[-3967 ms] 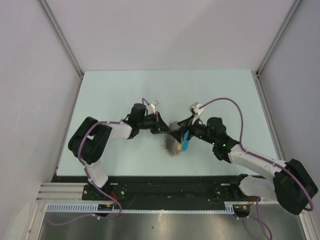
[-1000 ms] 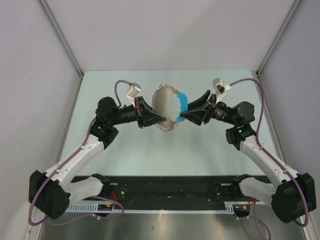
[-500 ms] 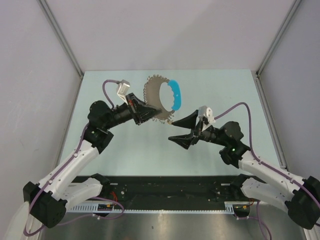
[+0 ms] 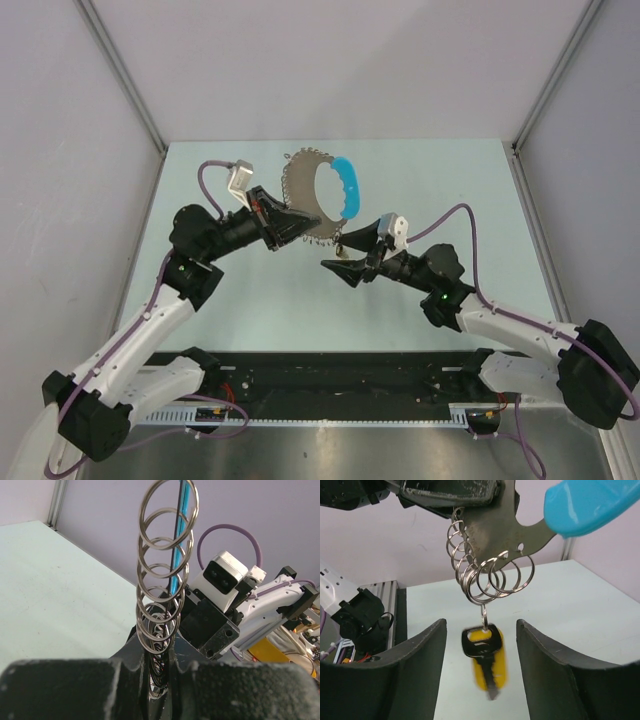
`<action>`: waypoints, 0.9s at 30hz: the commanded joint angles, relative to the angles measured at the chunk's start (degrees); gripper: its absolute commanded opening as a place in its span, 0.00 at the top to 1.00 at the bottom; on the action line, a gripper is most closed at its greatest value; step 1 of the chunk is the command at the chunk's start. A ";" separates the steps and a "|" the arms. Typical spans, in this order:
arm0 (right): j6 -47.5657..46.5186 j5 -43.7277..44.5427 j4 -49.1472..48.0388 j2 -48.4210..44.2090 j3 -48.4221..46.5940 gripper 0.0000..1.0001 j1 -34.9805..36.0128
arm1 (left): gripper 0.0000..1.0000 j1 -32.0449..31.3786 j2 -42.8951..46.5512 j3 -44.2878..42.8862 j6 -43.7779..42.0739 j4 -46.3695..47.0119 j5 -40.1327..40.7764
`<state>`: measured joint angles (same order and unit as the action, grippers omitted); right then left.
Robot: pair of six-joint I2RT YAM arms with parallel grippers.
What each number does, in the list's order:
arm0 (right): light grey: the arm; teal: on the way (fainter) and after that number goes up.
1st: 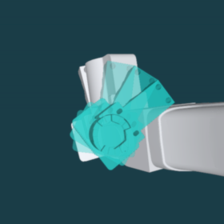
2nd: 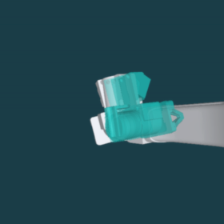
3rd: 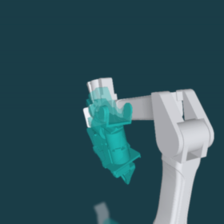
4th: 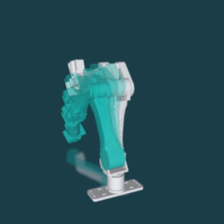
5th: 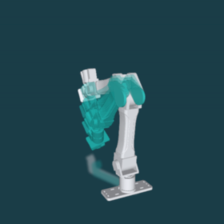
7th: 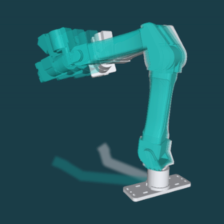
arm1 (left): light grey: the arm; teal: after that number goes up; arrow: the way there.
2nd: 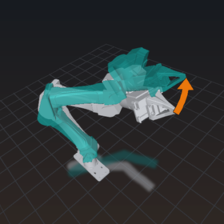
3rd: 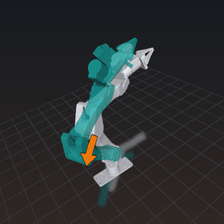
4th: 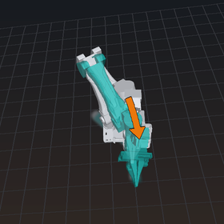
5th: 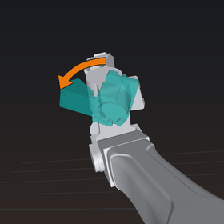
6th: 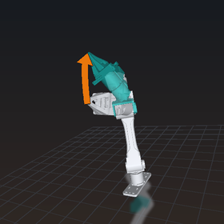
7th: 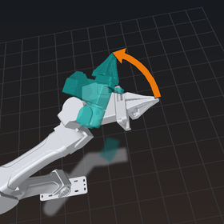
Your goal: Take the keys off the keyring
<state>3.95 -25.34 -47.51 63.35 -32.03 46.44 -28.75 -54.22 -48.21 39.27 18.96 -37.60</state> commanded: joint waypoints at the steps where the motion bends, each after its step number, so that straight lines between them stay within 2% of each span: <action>1: -1.13 2.14 -7.51 0.89 -0.31 0.43 0.67 | 1.00 -0.16 1.57 -1.19 1.25 2.66 0.87; 6: -0.78 3.72 -9.01 2.04 -0.31 0.58 0.94 | 1.00 -0.25 1.39 -1.01 1.25 2.57 0.69; 10: -0.78 4.86 -8.57 2.13 -0.31 0.79 1.20 | 1.00 -0.16 1.57 -0.93 0.29 1.43 1.13; 11: -0.78 5.04 -8.39 1.95 -0.31 0.80 1.20 | 1.00 -0.16 1.74 -0.84 0.02 1.26 1.22; 22: -0.61 6.27 -8.48 2.65 -0.31 0.61 1.20 | 1.00 -0.16 1.57 -1.19 0.64 1.17 0.78; 27: -0.43 6.45 -8.92 2.48 -0.31 0.60 1.29 | 1.00 -0.25 1.66 -1.10 0.72 1.08 0.87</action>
<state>4.01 -20.18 -52.62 65.91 -32.03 47.31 -28.75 -54.19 -48.21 39.13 18.48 -37.23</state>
